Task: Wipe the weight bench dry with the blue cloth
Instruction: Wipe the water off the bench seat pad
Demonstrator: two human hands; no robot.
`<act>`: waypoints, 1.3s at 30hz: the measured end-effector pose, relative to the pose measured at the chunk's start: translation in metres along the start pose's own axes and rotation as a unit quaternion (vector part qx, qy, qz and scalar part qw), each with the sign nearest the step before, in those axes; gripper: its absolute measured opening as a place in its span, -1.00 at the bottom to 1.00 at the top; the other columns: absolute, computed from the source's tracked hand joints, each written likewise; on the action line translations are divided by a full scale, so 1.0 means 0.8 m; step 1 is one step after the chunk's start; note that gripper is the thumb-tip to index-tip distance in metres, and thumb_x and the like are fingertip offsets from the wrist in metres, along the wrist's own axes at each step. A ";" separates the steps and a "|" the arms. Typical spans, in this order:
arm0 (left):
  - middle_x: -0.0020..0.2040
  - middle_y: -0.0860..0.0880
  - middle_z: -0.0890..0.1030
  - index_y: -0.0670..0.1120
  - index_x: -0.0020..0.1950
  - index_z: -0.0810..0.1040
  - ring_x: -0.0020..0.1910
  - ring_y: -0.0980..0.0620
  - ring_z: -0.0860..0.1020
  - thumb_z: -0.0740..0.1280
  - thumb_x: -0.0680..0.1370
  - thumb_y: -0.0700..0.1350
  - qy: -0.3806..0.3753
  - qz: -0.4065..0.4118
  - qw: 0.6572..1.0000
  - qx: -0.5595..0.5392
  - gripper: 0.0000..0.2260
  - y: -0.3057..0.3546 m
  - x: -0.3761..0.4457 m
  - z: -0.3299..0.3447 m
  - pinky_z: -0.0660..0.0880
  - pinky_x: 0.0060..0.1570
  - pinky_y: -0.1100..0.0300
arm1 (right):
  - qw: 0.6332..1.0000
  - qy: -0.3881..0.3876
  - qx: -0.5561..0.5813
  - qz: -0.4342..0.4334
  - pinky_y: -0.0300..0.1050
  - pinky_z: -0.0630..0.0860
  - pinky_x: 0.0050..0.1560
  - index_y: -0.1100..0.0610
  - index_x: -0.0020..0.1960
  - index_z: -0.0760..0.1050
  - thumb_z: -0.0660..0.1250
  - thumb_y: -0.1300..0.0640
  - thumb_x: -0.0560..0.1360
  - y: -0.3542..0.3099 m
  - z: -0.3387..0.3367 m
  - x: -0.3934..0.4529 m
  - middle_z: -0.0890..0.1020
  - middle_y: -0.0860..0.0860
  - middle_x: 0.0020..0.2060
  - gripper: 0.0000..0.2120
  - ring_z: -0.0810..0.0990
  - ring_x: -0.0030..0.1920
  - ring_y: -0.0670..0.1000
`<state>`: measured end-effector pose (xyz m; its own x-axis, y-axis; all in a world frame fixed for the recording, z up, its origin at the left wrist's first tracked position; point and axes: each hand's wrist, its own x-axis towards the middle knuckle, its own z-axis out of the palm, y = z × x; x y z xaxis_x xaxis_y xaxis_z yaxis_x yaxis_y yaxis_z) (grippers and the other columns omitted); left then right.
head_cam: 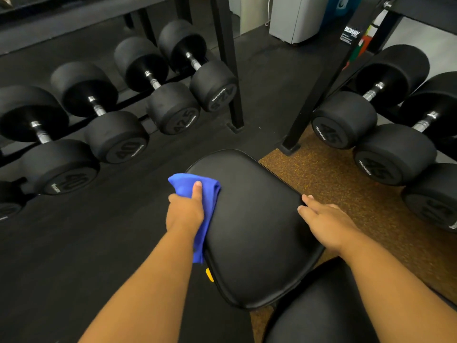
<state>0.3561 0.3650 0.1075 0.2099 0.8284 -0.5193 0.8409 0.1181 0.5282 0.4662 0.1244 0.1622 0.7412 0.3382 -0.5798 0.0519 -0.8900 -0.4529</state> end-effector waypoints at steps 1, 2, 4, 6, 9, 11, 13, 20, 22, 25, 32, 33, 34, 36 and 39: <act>0.23 -0.21 0.50 -0.20 0.34 0.28 0.17 -0.24 0.49 0.09 0.51 0.36 0.003 0.002 1.000 0.006 -0.30 -0.001 -0.001 0.000 0.35 -0.02 0.02 | 1.000 0.001 0.003 0.000 0.01 0.10 0.43 -0.08 0.55 0.12 0.02 -0.08 0.62 0.000 -0.001 0.001 0.15 -0.11 0.54 -0.50 0.10 0.51 0.04; 0.21 -0.20 0.51 -0.20 0.33 0.29 0.15 -0.24 0.50 0.09 0.51 0.36 0.007 0.003 1.000 0.010 -0.31 -0.004 -0.007 0.001 0.35 -0.04 0.02 | 1.000 0.002 0.006 0.001 0.01 0.11 0.43 -0.08 0.55 0.13 0.01 -0.08 0.62 0.000 -0.001 0.001 0.16 -0.11 0.54 -0.50 0.12 0.50 0.05; 0.17 -0.19 0.53 -0.19 0.31 0.30 0.12 -0.24 0.51 0.08 0.52 0.36 0.015 0.002 1.000 0.014 -0.33 -0.012 -0.024 0.006 0.36 -0.08 0.03 | 1.000 0.004 0.014 0.003 0.02 0.13 0.41 -0.09 0.54 0.14 0.01 -0.09 0.61 0.001 -0.001 0.003 0.19 -0.10 0.53 -0.50 0.15 0.49 0.05; 0.16 -0.17 0.54 -0.18 0.29 0.30 0.10 -0.24 0.52 0.08 0.52 0.36 0.023 -0.002 1.000 0.021 -0.36 -0.025 -0.050 0.012 0.37 -0.11 0.03 | 1.000 0.003 0.021 0.004 0.02 0.13 0.41 -0.09 0.54 0.15 0.02 -0.09 0.60 0.002 -0.001 0.004 0.20 -0.11 0.53 -0.49 0.15 0.49 0.04; 0.14 -0.14 0.54 -0.14 0.23 0.31 0.08 -0.23 0.53 0.11 0.50 0.35 0.033 -0.004 0.999 0.019 -0.41 -0.056 -0.099 0.027 0.38 -0.12 0.04 | 1.000 0.000 0.023 0.002 0.03 0.13 0.41 -0.09 0.54 0.14 0.02 -0.08 0.60 0.003 -0.001 0.001 0.19 -0.11 0.53 -0.49 0.14 0.49 0.04; 0.16 -0.12 0.53 -0.12 0.22 0.32 0.08 -0.22 0.54 0.14 0.49 0.34 0.039 0.002 0.999 0.019 -0.43 -0.079 -0.136 0.039 0.42 -0.11 0.03 | 1.000 0.001 0.024 0.004 0.03 0.14 0.41 -0.09 0.54 0.14 0.02 -0.08 0.61 0.002 -0.001 -0.002 0.19 -0.09 0.53 -0.49 0.14 0.49 0.05; 0.23 -0.11 0.50 -0.09 0.30 0.28 0.13 -0.21 0.54 0.19 0.47 0.32 0.038 0.005 0.999 0.004 -0.40 -0.099 -0.170 0.049 0.46 -0.03 -0.02 | 1.000 0.002 0.022 0.008 0.04 0.15 0.41 -0.10 0.54 0.14 0.02 -0.10 0.60 0.000 -0.001 -0.003 0.19 -0.07 0.53 -0.49 0.15 0.49 0.06; 0.47 -0.28 0.29 -0.13 0.52 0.14 0.43 -0.33 0.25 -0.17 0.40 0.51 0.029 0.182 0.973 0.141 -0.08 -0.128 -0.194 0.082 0.46 0.04 -0.36 | 1.000 0.004 0.019 0.007 0.04 0.18 0.39 -0.11 0.55 0.11 0.02 -0.11 0.61 0.001 -0.001 -0.005 0.18 0.01 0.52 -0.49 0.20 0.46 0.10; 0.45 -0.26 0.33 -0.10 0.45 0.27 0.43 -0.34 0.23 -0.08 0.50 0.39 0.037 0.256 0.931 0.256 -0.27 -0.121 -0.191 0.089 0.40 -0.05 -0.47 | 1.000 0.004 0.031 0.001 0.03 0.15 0.40 -0.10 0.54 0.14 0.02 -0.10 0.61 0.003 -0.001 -0.002 0.20 -0.03 0.52 -0.50 0.18 0.47 0.07; 0.47 -0.13 0.36 -0.01 0.44 0.37 0.45 -0.28 0.23 0.05 0.42 0.34 0.017 0.328 0.885 0.331 -0.31 -0.106 -0.181 0.085 0.25 -0.01 -0.57 | 0.997 0.011 0.077 -0.012 -0.02 0.09 0.43 -0.07 0.52 0.23 0.03 -0.07 0.62 0.010 -0.003 0.001 0.26 -0.09 0.50 -0.54 0.15 0.49 0.05; 0.58 0.10 -0.14 0.23 0.54 -0.15 0.55 -0.11 -0.18 -0.11 0.48 0.42 -0.002 0.376 0.836 0.400 -0.33 -0.003 -0.091 0.075 0.00 0.19 -0.58 | 0.996 0.019 0.087 -0.010 -0.05 0.12 0.43 -0.12 0.50 0.26 0.04 -0.09 0.61 0.018 -0.001 0.002 0.32 -0.01 0.48 -0.54 0.21 0.47 0.03; 0.57 0.12 -0.22 0.23 0.53 -0.23 0.54 -0.09 -0.25 -0.09 0.49 0.41 -0.012 0.369 0.838 0.402 -0.33 0.012 -0.076 0.074 -0.03 0.21 -0.57 | 0.997 0.013 0.072 -0.019 -0.08 0.10 0.43 -0.09 0.51 0.24 0.03 -0.07 0.62 0.016 -0.001 0.000 0.29 -0.04 0.50 -0.54 0.18 0.48 0.00; 0.56 0.13 -0.25 0.24 0.52 -0.25 0.54 -0.07 -0.27 -0.08 0.50 0.41 -0.017 0.368 0.836 0.406 -0.33 0.028 -0.064 0.072 -0.03 0.22 -0.57 | 0.998 0.009 0.060 -0.027 -0.11 0.08 0.43 -0.07 0.52 0.21 0.02 -0.05 0.63 0.015 -0.001 0.000 0.25 -0.08 0.51 -0.54 0.13 0.49 -0.02; 0.56 0.15 -0.24 0.25 0.52 -0.24 0.54 -0.06 -0.27 -0.06 0.50 0.41 -0.022 0.374 0.833 0.407 -0.34 0.055 -0.036 0.074 -0.03 0.22 -0.57 | 0.998 0.011 0.052 -0.032 -0.13 0.05 0.44 -0.06 0.54 0.17 0.02 -0.04 0.64 0.015 0.000 -0.001 0.20 -0.11 0.52 -0.53 0.09 0.50 -0.05; 0.57 0.15 -0.16 0.27 0.52 -0.15 0.55 -0.06 -0.21 -0.05 0.49 0.43 -0.024 0.368 0.836 0.407 -0.34 0.097 0.003 0.075 -0.03 0.22 -0.56 | 0.998 0.017 0.053 -0.033 -0.12 0.06 0.44 -0.08 0.54 0.16 0.03 -0.07 0.63 0.014 0.002 -0.002 0.18 -0.12 0.53 -0.52 0.10 0.50 -0.08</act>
<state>0.4519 0.3433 0.1068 0.8234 0.4873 -0.2908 0.5315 -0.8418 0.0942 0.4643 0.1144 0.1573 0.7612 0.3825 -0.5237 0.0312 -0.8282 -0.5595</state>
